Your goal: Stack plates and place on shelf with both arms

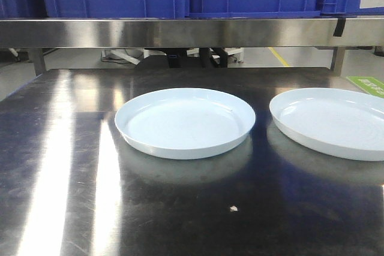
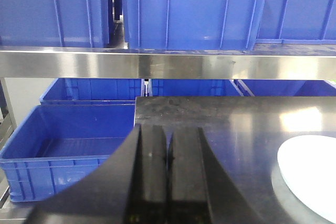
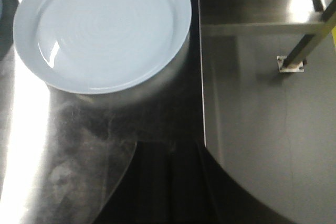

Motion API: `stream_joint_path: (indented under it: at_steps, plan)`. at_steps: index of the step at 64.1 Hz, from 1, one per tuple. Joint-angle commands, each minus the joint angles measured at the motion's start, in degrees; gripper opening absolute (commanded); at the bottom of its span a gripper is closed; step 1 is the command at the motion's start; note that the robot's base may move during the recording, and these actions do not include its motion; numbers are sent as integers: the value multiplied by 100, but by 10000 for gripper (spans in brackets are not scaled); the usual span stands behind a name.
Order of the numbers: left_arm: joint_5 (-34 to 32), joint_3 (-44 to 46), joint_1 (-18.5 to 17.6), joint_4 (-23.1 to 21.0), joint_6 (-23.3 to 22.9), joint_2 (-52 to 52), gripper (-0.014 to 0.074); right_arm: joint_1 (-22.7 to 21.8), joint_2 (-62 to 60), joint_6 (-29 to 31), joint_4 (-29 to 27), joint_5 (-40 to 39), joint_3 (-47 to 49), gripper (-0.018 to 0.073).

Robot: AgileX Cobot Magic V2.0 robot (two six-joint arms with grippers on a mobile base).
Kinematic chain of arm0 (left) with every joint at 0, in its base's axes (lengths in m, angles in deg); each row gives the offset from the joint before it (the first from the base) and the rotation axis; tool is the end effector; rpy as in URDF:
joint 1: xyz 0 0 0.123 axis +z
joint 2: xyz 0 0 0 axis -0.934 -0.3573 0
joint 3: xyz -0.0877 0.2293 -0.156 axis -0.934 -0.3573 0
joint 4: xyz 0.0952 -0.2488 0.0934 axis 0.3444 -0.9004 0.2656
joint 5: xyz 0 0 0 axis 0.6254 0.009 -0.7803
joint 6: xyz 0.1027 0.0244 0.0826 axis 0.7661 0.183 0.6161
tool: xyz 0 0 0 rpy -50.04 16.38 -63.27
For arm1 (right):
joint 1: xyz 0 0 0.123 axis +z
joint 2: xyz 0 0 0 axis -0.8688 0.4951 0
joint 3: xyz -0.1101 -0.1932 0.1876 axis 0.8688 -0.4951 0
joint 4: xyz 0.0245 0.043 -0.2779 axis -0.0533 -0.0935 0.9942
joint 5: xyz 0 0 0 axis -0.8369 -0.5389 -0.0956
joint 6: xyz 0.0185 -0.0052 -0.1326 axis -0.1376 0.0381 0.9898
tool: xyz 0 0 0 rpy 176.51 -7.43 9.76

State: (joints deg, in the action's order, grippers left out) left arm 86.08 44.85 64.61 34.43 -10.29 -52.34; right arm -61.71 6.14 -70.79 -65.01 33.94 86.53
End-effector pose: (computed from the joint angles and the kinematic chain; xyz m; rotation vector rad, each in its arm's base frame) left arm 0.1353 -0.0194 0.2734 0.1038 1.6168 -0.1230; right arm 0.1737 -0.0004 0.2388 0.1296 2.3762 0.0684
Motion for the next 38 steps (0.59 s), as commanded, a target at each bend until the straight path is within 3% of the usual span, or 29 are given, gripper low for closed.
stream_joint_path:
  at_steps: [1, 12, 29, 38]
  plan:
    - [-485, 197, 13, -84, -66, -52, 81, -24, 516, 25, 46, 64, 460, 57]
    - [-485, 197, 13, -84, -66, -52, 81, -113, 1724, 25, 46, 890, 1244, 57]
    - [-485, 197, 13, -84, -66, -52, 81, -825, 2929, 25, -57, 955, 2106, 60]
    - [-485, 197, 13, -84, -66, -52, 81, -906, 3404, 32, -57, 969, 2322, 60]
